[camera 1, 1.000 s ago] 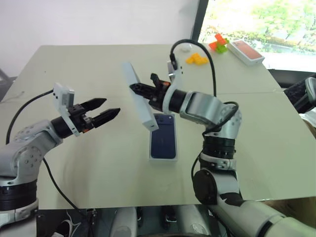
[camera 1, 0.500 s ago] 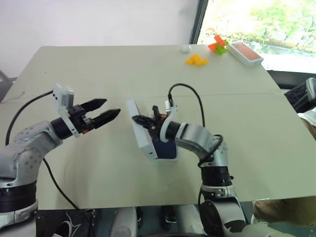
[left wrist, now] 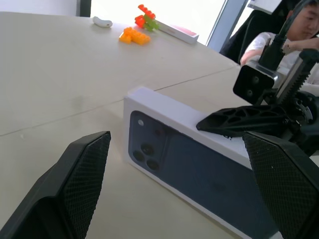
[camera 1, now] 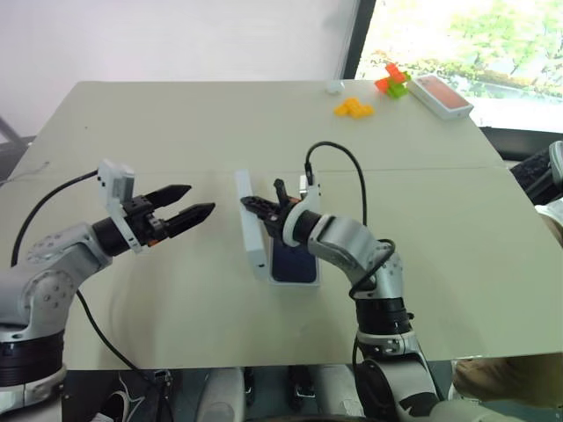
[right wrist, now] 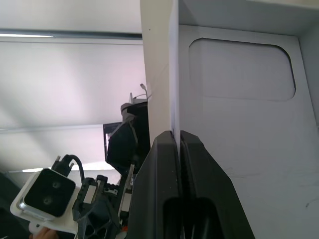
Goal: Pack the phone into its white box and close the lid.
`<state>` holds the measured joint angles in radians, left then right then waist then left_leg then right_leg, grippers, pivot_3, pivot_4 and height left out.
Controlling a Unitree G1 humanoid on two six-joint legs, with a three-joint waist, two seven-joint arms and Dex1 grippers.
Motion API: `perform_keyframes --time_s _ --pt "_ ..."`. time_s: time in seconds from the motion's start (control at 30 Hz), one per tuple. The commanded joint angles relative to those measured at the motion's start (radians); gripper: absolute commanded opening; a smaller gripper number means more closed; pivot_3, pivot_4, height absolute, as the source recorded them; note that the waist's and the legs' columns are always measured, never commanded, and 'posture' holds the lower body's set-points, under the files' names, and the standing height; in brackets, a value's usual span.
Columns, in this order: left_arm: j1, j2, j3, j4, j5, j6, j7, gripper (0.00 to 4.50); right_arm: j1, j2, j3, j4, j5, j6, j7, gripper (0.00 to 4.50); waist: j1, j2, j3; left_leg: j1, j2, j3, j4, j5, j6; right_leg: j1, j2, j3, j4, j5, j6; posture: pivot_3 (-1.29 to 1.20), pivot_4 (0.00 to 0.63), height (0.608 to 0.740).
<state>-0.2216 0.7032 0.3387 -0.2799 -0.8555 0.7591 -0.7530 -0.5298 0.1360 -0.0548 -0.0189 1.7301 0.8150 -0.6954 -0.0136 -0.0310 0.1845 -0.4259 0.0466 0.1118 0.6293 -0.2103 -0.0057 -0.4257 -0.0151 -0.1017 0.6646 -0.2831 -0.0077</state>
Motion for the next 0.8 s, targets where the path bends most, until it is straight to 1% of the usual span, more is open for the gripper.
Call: perform_keyframes --time_s 0.03,0.3,0.5,0.67,0.8 --pt "0.011 0.016 0.016 -0.034 -0.002 -0.015 -0.015 4.50 0.039 0.029 -0.009 0.006 -0.053 -0.059 -0.058 0.05 0.000 0.000 0.000 0.000 0.000 0.000 0.000 0.000 0.000 0.000 0.000 0.000 0.000 0.000 0.000 0.00 0.150 0.737" --pt "0.032 0.009 -0.001 -0.033 0.020 -0.028 -0.021 4.50 0.080 0.000 0.019 -0.029 -0.052 -0.072 -0.083 0.05 0.000 0.000 0.000 0.000 0.000 0.000 0.000 0.000 0.000 0.000 0.000 0.000 0.000 0.000 0.000 0.00 0.150 0.737" --pt "0.058 -0.014 -0.053 -0.032 0.062 -0.055 -0.026 4.50 0.097 -0.034 0.024 -0.048 -0.069 -0.063 -0.068 0.05 0.002 0.000 0.000 0.000 0.000 0.000 0.000 0.000 0.000 0.000 0.000 0.000 0.000 0.000 0.000 0.00 0.150 0.737" --pt "0.073 -0.037 -0.110 -0.029 0.108 -0.090 -0.033 4.50 0.099 -0.032 0.022 -0.058 -0.071 -0.068 -0.064 0.05 0.002 0.001 -0.001 0.000 0.000 0.000 0.000 0.000 0.000 0.000 -0.001 0.000 0.000 0.000 0.000 0.00 0.150 0.737" --pt "0.060 -0.073 -0.158 -0.013 0.119 -0.083 -0.025 4.50 0.096 -0.036 0.024 -0.056 -0.073 -0.062 -0.055 0.05 0.002 0.001 -0.001 0.000 0.000 0.000 0.000 0.000 0.000 0.000 -0.001 0.000 0.000 0.000 0.000 0.00 0.150 0.737"
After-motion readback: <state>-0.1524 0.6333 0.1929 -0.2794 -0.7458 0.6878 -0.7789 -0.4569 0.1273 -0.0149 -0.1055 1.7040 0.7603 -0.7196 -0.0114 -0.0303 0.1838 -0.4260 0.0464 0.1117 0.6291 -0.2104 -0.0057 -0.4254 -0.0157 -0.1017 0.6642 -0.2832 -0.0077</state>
